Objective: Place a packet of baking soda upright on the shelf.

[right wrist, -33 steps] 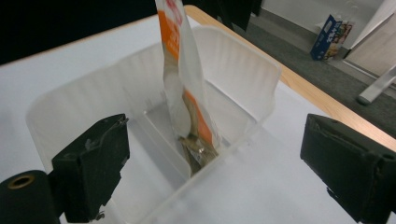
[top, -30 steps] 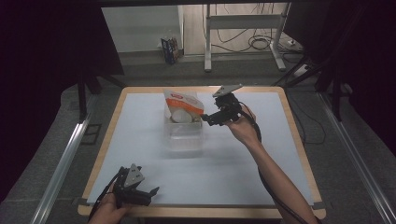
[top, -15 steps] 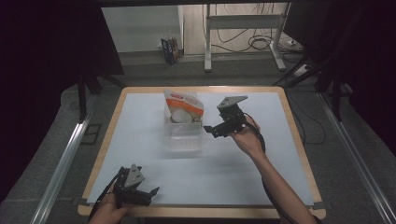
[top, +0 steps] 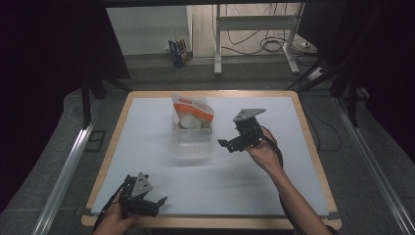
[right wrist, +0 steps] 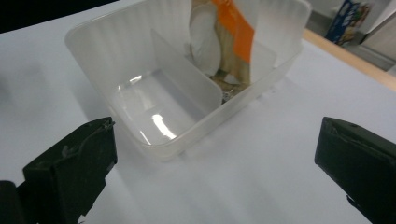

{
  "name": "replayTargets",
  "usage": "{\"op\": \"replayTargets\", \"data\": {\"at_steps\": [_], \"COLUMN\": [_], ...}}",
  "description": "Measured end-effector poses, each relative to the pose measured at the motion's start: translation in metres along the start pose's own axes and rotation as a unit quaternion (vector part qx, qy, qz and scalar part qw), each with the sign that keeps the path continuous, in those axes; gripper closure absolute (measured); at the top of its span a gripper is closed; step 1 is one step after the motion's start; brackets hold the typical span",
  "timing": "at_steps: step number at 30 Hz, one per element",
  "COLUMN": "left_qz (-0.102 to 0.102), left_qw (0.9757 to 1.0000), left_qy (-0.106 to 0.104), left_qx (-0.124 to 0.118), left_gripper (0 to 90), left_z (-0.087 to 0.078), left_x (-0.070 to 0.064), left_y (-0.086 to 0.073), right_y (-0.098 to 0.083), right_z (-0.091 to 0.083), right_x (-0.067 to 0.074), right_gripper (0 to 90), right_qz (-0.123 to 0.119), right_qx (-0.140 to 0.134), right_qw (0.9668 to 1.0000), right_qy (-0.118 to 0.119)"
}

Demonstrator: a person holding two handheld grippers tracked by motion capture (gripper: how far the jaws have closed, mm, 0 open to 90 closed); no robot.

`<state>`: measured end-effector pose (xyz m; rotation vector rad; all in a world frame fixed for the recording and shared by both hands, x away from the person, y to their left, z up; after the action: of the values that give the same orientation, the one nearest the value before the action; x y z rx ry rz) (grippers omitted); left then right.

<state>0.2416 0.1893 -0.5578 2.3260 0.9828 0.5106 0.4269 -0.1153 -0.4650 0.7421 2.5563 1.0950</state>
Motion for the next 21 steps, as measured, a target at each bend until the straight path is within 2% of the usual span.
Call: {"op": "replayTargets", "data": {"at_steps": [10,21], "left_qz": [0.004,0.004], "left_qw": [1.0000,1.0000], "left_qy": [0.002,0.001], "left_qx": [0.001,0.000], "left_gripper": [4.1,4.1], "left_z": [0.000,0.000], "left_x": [-0.001,-0.001], "left_y": [0.000,0.000], "right_y": [-0.014,-0.031], "right_z": [-0.005,-0.017], "right_x": [0.001,0.007], "right_gripper": [0.0,0.0], "right_qz": [0.001,0.004], "right_qx": [0.012,0.017], "right_qw": [0.9999,0.9999], "right_qy": [-0.004,-0.002]}}
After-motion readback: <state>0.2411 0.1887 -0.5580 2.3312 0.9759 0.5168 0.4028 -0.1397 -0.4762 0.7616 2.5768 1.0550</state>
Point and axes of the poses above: each handheld gripper's, and its own axes: z roughly forward along the jaws, y roughly out of its top, x roughly to its left, the point moved 4 cm from there along z, roughly forward along the jaws, and after that the axes turned 6 degrees about x, right-handed, at the moved point
